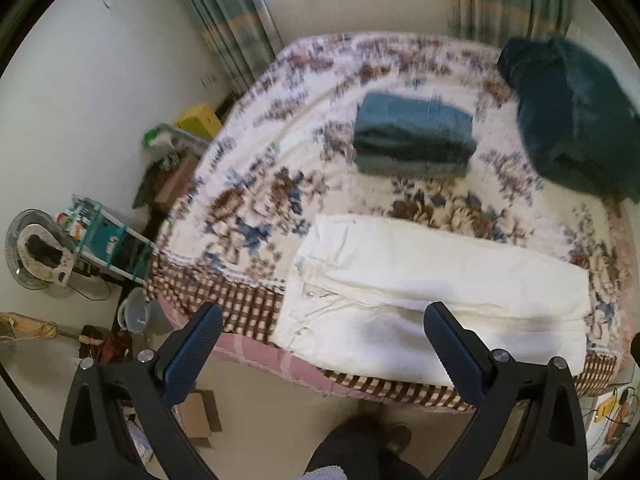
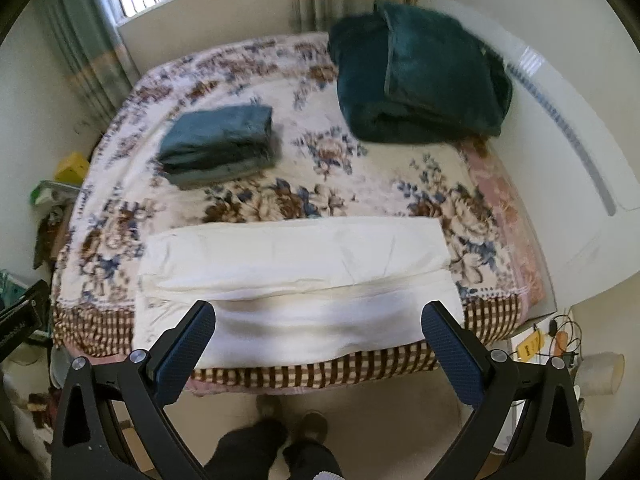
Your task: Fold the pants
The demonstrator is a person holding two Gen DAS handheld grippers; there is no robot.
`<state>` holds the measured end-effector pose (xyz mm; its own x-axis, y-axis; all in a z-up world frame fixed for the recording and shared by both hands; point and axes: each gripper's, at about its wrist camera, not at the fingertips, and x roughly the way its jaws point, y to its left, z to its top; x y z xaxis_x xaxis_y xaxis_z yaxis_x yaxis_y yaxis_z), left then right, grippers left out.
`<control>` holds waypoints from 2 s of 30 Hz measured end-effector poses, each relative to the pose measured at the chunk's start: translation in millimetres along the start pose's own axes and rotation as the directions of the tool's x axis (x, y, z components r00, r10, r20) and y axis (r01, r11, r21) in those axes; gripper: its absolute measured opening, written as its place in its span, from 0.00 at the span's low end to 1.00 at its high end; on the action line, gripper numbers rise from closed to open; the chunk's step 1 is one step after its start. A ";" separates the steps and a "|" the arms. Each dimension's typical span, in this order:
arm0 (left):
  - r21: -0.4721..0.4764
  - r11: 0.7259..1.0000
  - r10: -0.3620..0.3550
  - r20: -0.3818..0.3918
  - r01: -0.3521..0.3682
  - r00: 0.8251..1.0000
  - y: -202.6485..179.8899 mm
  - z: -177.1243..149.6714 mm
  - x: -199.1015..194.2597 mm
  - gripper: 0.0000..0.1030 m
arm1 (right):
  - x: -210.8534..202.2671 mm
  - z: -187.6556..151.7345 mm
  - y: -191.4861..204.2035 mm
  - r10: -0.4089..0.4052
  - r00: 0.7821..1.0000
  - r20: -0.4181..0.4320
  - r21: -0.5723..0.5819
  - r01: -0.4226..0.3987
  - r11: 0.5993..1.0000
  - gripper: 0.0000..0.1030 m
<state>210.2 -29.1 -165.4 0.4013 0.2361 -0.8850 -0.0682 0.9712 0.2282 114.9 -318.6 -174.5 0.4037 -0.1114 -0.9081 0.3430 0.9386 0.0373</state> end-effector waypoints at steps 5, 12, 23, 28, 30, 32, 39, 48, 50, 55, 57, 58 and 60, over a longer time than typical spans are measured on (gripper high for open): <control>0.006 1.000 0.002 -0.156 -0.001 0.988 -37.7 43.8 111.0 1.00 | 133.1 50.5 -14.9 -0.040 0.995 -0.094 0.088 0.048 0.995 1.00; -0.064 0.998 -0.040 -0.384 0.016 0.922 -86.9 97.7 288.4 1.00 | 349.2 102.8 -69.9 -0.032 0.944 -0.328 0.331 0.147 0.932 1.00; -0.309 0.944 -0.102 -0.598 -0.112 0.795 -118.2 124.1 497.5 0.99 | 546.7 109.0 -156.1 -0.002 0.869 -0.495 0.585 0.336 0.738 1.00; -0.397 0.906 -0.126 -0.587 -0.149 0.799 -110.1 118.4 503.0 0.81 | 598.0 96.3 -177.5 0.041 0.833 -0.552 0.662 0.408 0.629 0.97; -0.409 0.898 -0.102 -0.549 -0.160 0.830 -107.1 119.2 487.7 0.57 | 605.0 90.6 -181.0 0.068 0.832 -0.551 0.695 0.412 0.589 0.88; -0.428 0.893 -0.109 -0.508 -0.140 0.854 -102.5 117.4 472.5 0.11 | 606.3 89.6 -181.3 0.081 0.843 -0.532 0.715 0.396 0.577 0.74; -0.466 0.884 -0.176 -0.386 -0.027 0.905 -97.4 106.5 401.6 0.03 | 579.9 94.6 -170.7 0.050 0.895 -0.443 0.728 0.327 0.603 0.02; -0.498 0.863 -0.223 -0.234 0.080 0.946 -62.4 47.9 287.8 0.03 | 522.0 80.9 -159.8 0.171 0.949 -0.266 0.722 0.079 0.687 0.04; -0.520 0.849 -0.233 -0.220 0.088 0.947 -49.6 34.5 291.1 0.03 | 529.9 84.7 -175.5 0.268 0.936 -0.227 0.762 0.000 0.647 0.18; -0.524 0.847 -0.222 -0.208 0.083 0.953 -24.1 23.1 316.9 0.03 | 544.5 72.9 -199.8 0.341 0.924 -0.171 0.858 -0.031 0.512 0.44; -0.523 0.848 -0.217 -0.202 0.082 0.955 -19.6 18.1 319.8 0.03 | 552.1 86.6 -212.1 0.342 0.926 -0.162 0.858 -0.039 0.512 0.50; -0.520 0.850 -0.216 -0.197 0.085 0.956 -20.6 18.6 319.1 0.03 | 555.7 91.7 -212.9 0.345 0.922 -0.174 0.852 -0.034 0.522 0.50; -0.510 0.856 -0.209 -0.197 0.082 0.958 -21.7 18.5 320.0 0.03 | 578.7 108.6 -207.2 0.337 0.907 -0.252 0.822 0.017 0.569 0.52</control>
<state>357.0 24.8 -446.0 0.2185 0.0290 -0.9754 -0.4909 0.8671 -0.0842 369.6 -613.0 -662.5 0.2683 0.2970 -0.9164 0.8996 0.2632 0.3486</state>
